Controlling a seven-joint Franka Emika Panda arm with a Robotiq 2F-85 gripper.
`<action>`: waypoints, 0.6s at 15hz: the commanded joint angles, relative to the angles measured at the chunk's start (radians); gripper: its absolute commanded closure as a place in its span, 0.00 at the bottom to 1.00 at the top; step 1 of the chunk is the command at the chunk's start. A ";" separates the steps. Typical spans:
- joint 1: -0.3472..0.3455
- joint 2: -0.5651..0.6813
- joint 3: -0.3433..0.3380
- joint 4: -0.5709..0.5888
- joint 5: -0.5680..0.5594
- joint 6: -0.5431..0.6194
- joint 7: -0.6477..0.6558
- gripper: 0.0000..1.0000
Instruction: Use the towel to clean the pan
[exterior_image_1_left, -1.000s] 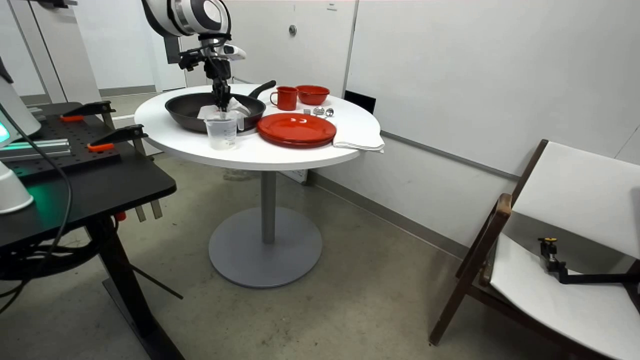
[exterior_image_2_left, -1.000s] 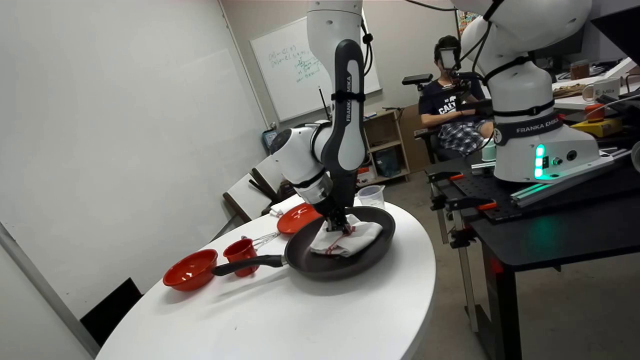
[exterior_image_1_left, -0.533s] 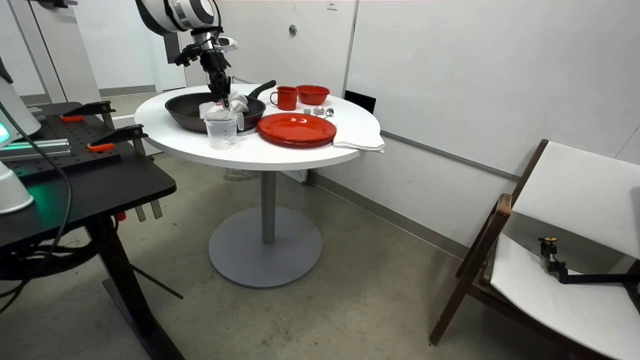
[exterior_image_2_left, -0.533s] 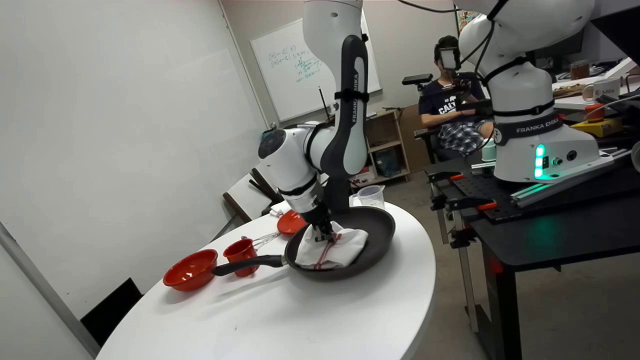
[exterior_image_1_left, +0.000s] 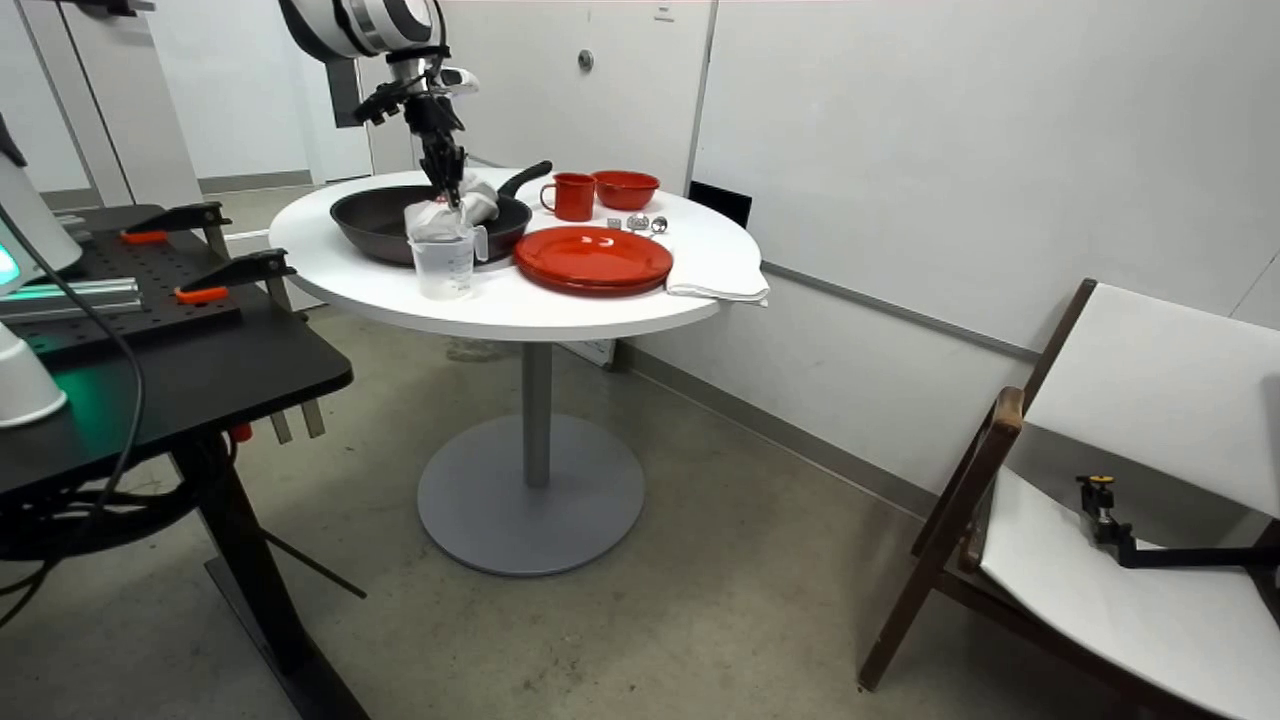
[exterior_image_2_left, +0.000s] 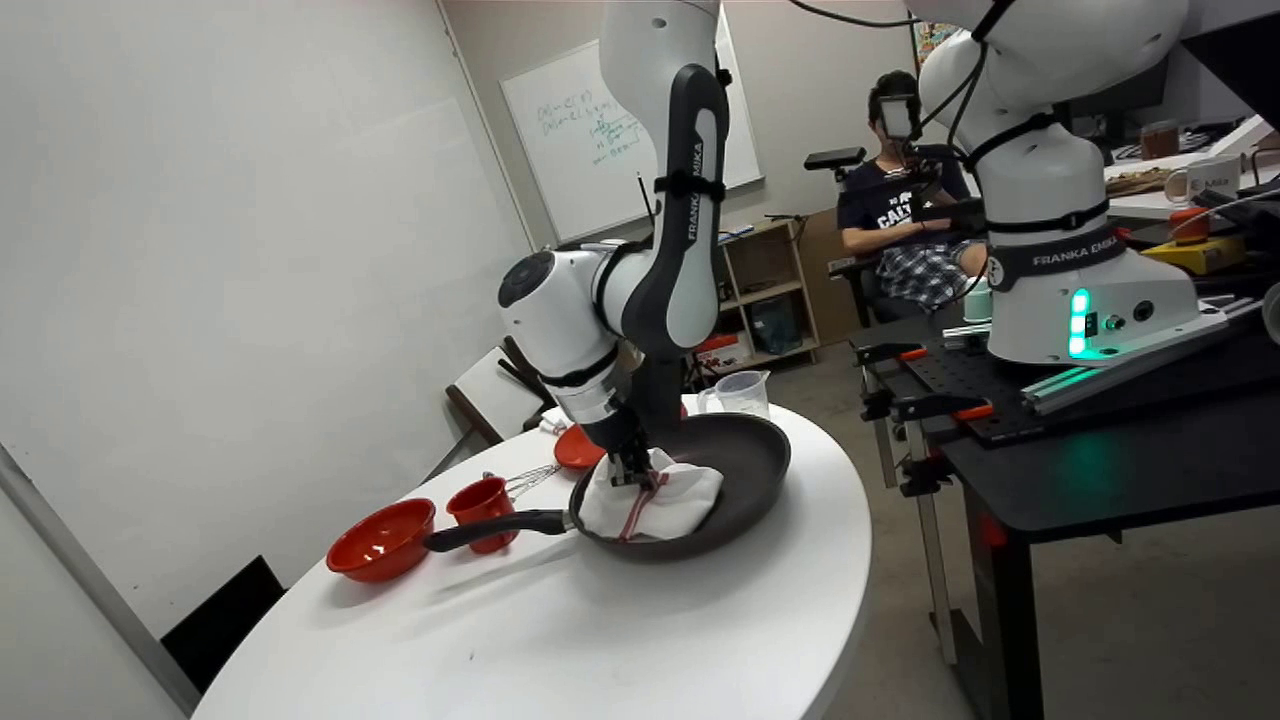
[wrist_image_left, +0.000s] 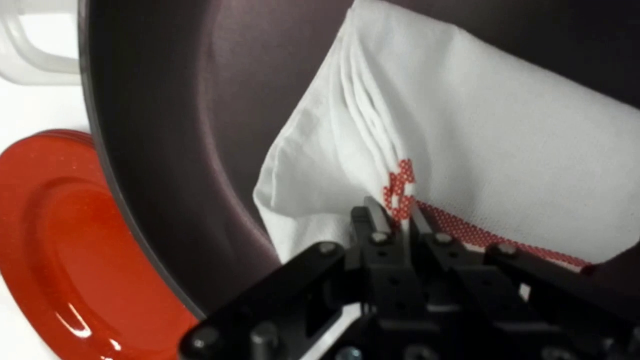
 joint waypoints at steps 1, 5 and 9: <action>-0.045 0.023 0.013 0.017 0.049 -0.003 -0.023 0.95; -0.076 0.059 -0.035 0.032 0.038 -0.017 -0.011 0.95; -0.103 0.075 -0.083 0.035 0.038 -0.034 0.006 0.95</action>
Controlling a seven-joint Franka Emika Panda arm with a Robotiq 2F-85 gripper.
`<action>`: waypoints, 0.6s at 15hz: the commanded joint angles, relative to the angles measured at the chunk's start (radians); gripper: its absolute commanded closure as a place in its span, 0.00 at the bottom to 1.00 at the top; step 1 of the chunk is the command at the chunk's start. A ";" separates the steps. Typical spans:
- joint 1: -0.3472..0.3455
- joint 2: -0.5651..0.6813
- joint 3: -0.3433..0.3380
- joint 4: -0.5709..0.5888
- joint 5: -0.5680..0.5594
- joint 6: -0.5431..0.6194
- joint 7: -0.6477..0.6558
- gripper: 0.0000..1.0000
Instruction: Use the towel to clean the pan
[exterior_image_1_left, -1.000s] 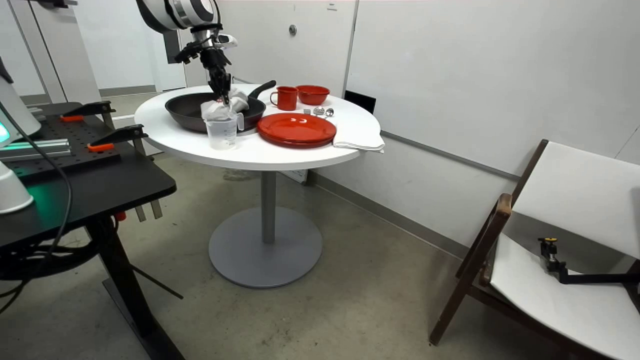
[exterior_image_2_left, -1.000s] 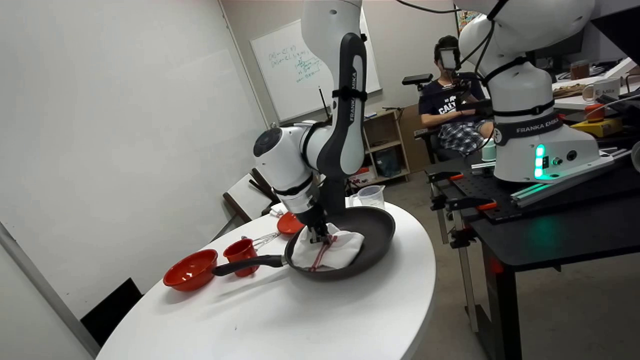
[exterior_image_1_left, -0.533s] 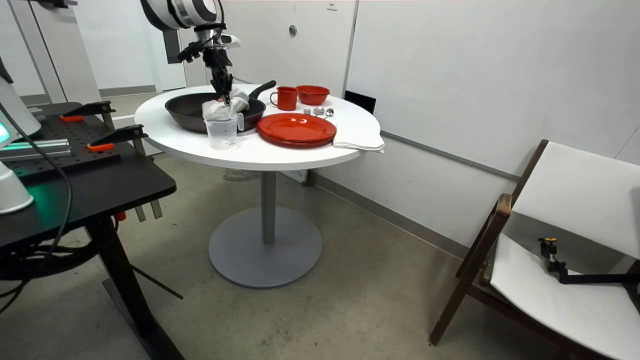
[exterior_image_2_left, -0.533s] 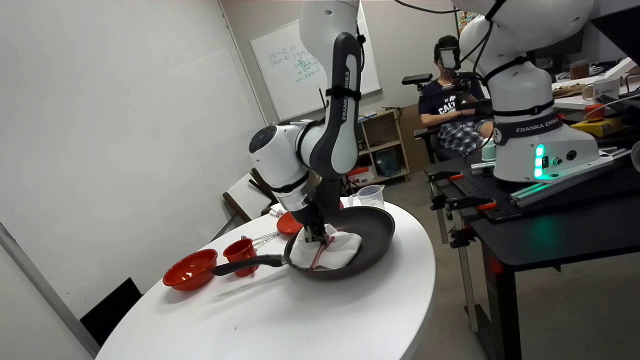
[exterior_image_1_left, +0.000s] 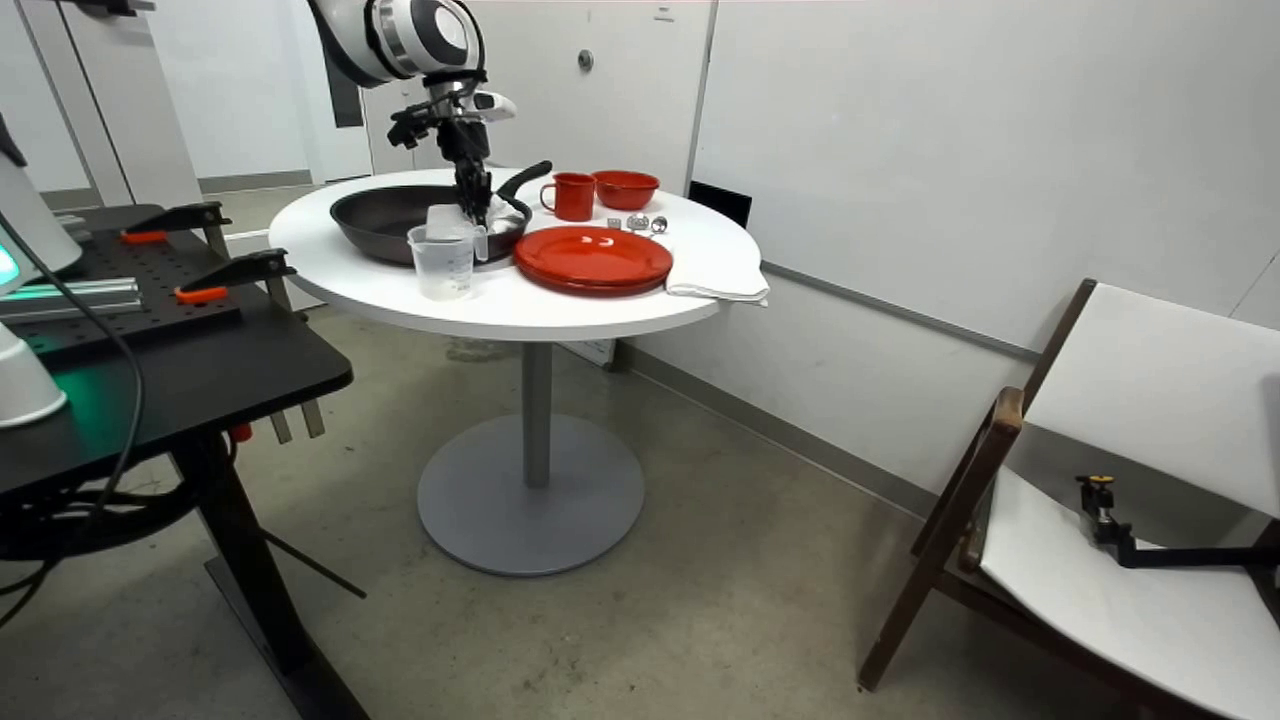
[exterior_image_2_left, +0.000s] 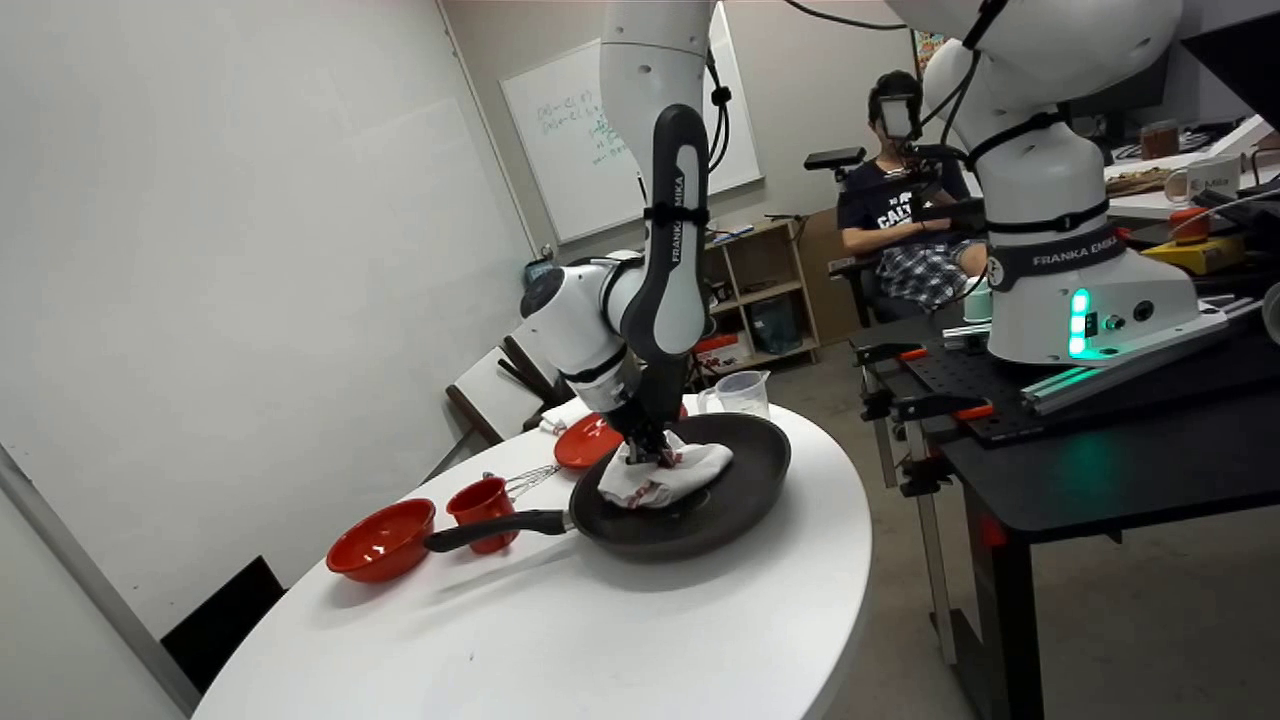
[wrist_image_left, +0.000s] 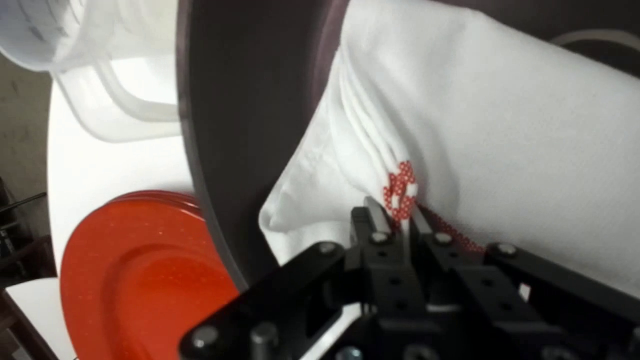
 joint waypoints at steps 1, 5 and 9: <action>-0.015 0.024 -0.030 0.030 0.020 -0.042 0.009 0.95; -0.061 0.018 0.009 0.037 0.103 -0.103 -0.020 0.95; -0.126 0.005 0.090 0.059 0.246 -0.263 -0.118 0.95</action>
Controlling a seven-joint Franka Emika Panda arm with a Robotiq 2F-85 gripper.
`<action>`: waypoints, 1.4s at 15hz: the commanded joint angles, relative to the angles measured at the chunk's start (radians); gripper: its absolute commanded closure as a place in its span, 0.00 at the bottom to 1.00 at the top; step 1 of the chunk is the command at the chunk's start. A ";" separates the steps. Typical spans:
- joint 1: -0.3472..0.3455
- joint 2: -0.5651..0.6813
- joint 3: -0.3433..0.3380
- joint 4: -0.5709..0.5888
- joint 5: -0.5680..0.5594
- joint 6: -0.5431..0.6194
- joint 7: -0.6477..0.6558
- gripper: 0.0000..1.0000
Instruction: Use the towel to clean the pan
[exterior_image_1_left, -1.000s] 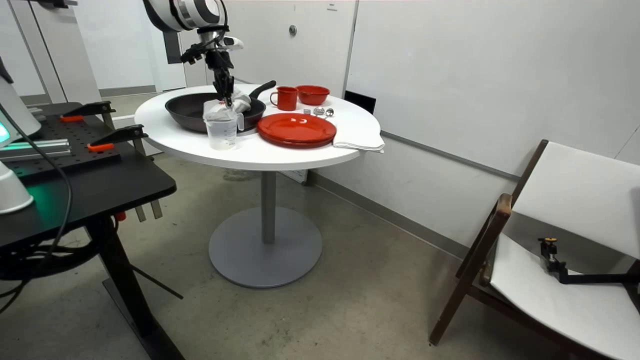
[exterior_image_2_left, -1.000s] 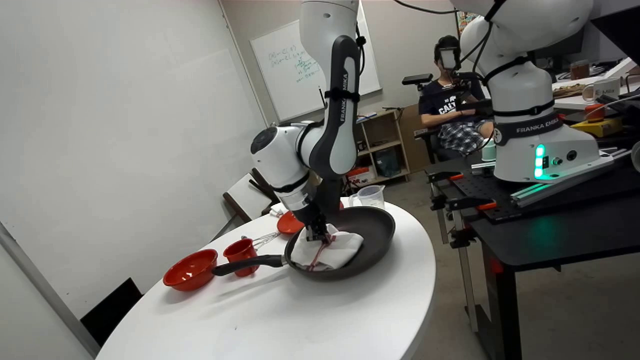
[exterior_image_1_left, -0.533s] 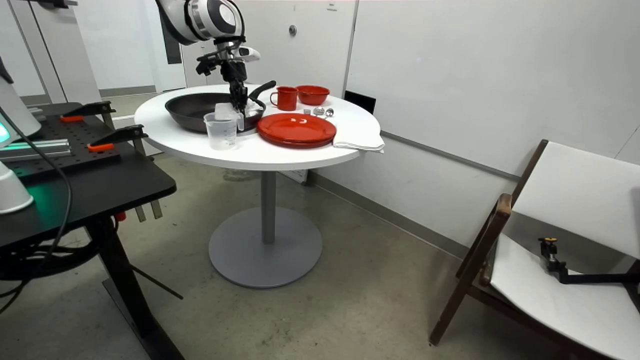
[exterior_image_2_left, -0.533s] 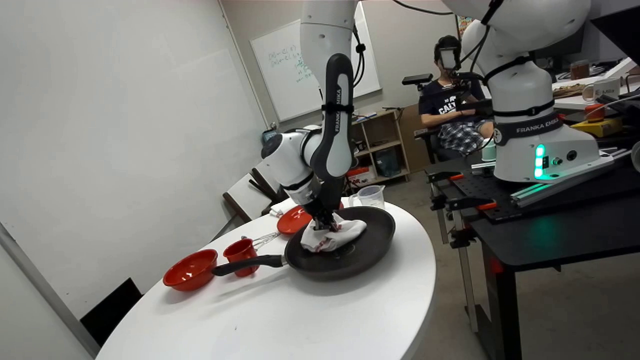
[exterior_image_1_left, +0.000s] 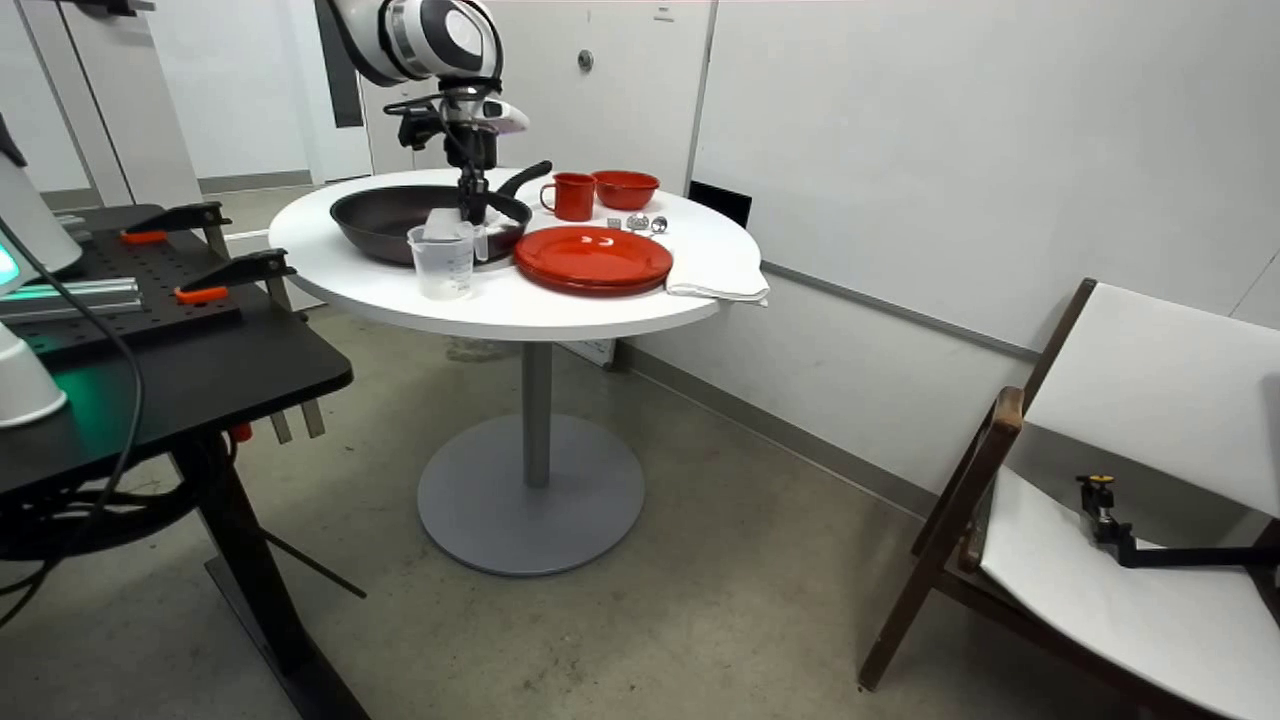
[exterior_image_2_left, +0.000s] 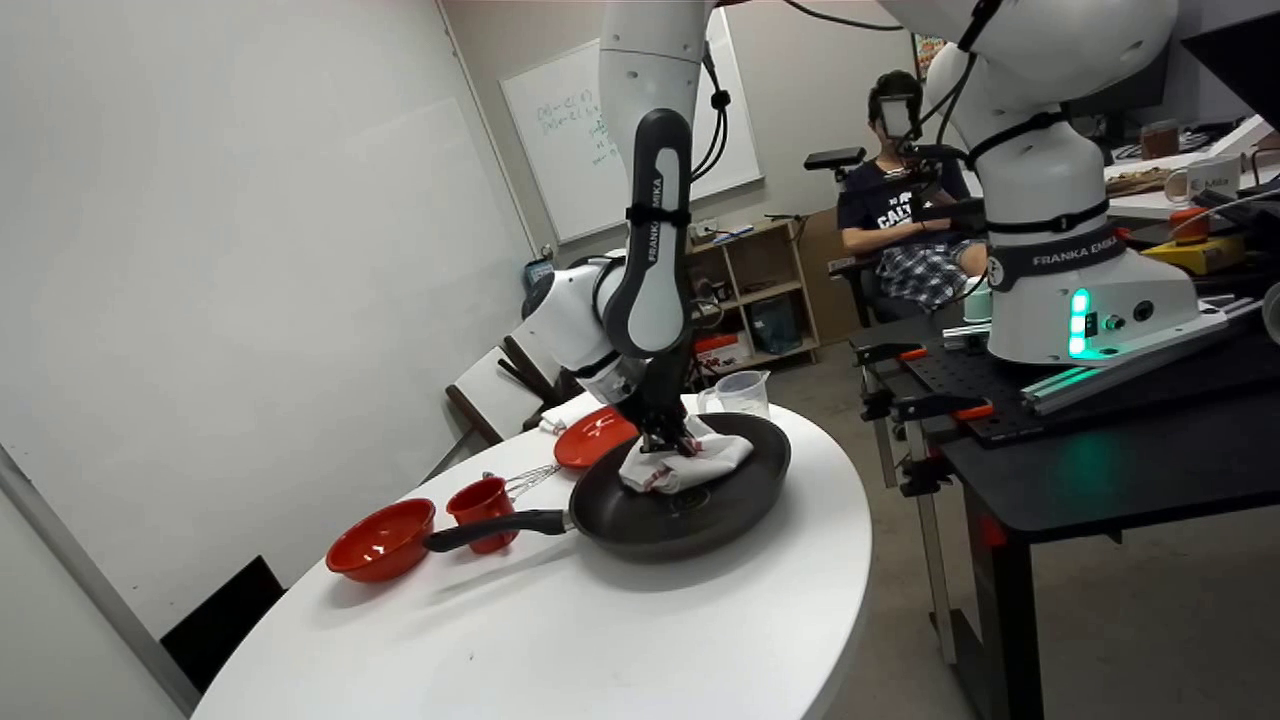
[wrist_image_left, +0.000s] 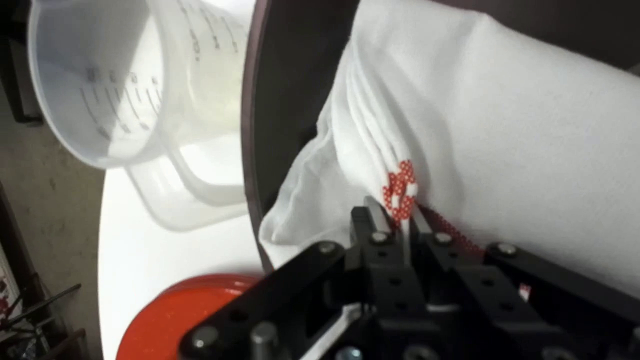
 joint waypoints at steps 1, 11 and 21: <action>-0.086 -0.003 0.099 0.043 0.156 -0.150 -0.130 0.95; -0.213 0.004 0.281 0.115 0.583 -0.330 -0.423 0.95; -0.056 0.001 0.199 0.152 0.413 -0.159 -0.360 0.95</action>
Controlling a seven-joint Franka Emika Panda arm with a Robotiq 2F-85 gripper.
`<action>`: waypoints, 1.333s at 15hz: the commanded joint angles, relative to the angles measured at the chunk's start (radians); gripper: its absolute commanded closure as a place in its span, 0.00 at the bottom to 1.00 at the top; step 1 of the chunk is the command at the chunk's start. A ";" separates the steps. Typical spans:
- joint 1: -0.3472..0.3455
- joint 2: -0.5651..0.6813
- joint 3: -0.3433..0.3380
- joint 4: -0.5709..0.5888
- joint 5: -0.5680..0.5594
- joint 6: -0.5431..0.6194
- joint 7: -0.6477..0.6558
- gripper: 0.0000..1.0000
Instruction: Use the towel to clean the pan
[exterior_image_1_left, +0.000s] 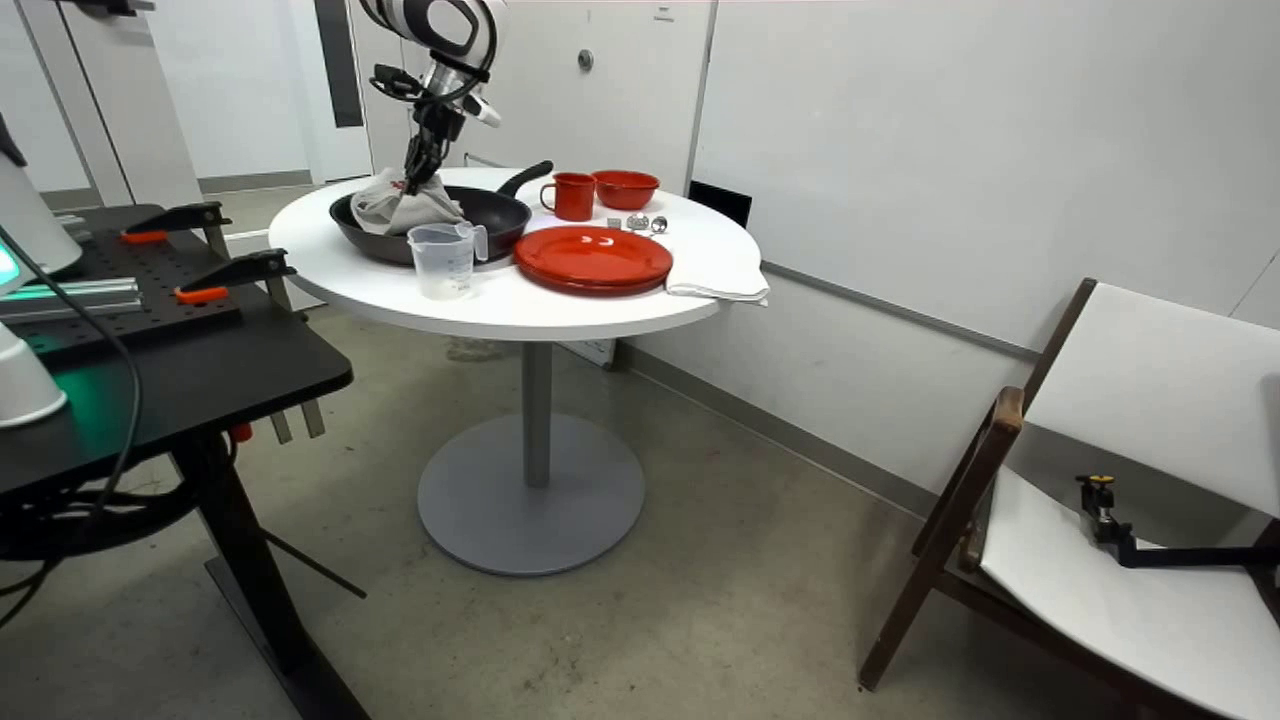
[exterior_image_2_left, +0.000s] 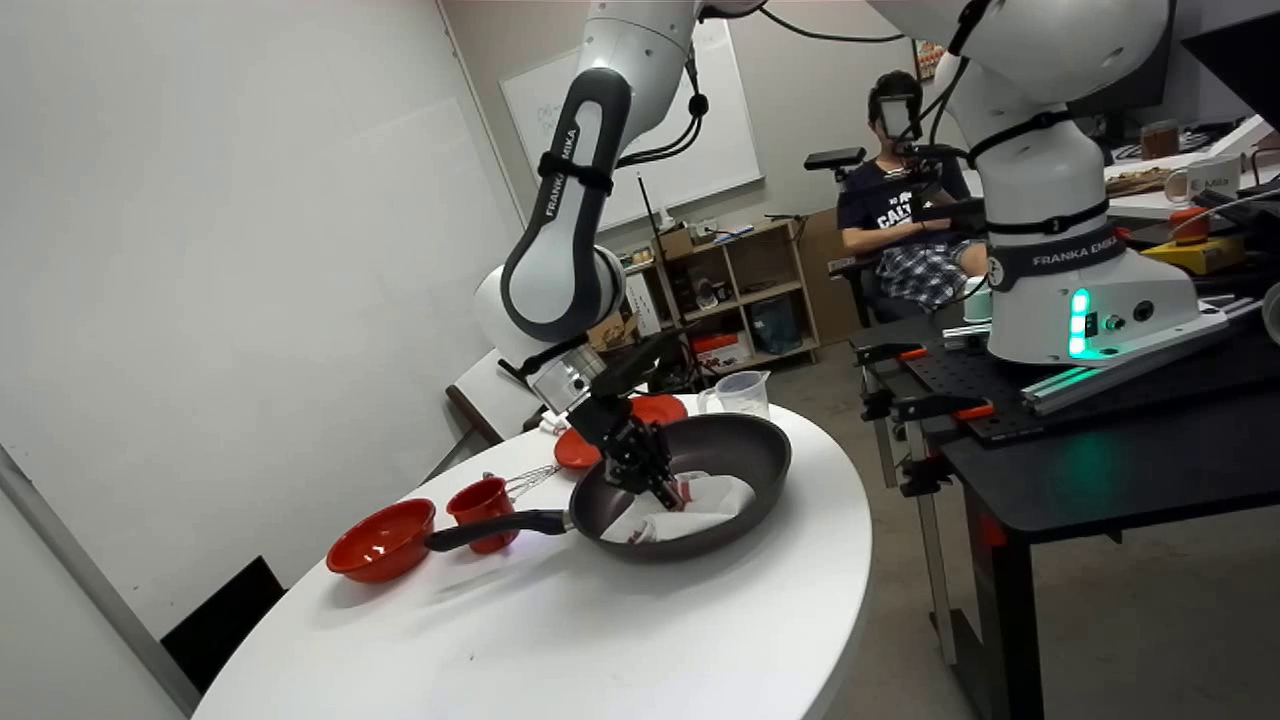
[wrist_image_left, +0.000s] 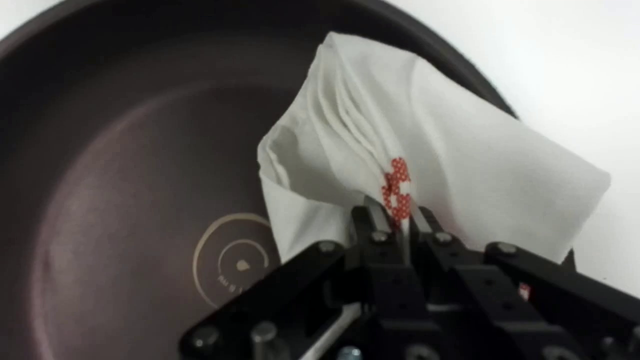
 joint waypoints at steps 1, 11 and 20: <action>0.082 0.005 -0.078 0.005 -0.156 0.082 0.054 0.95; 0.251 0.057 -0.307 0.010 -0.625 0.295 0.262 0.95; 0.259 0.042 -0.383 -0.073 -0.757 0.281 0.439 0.95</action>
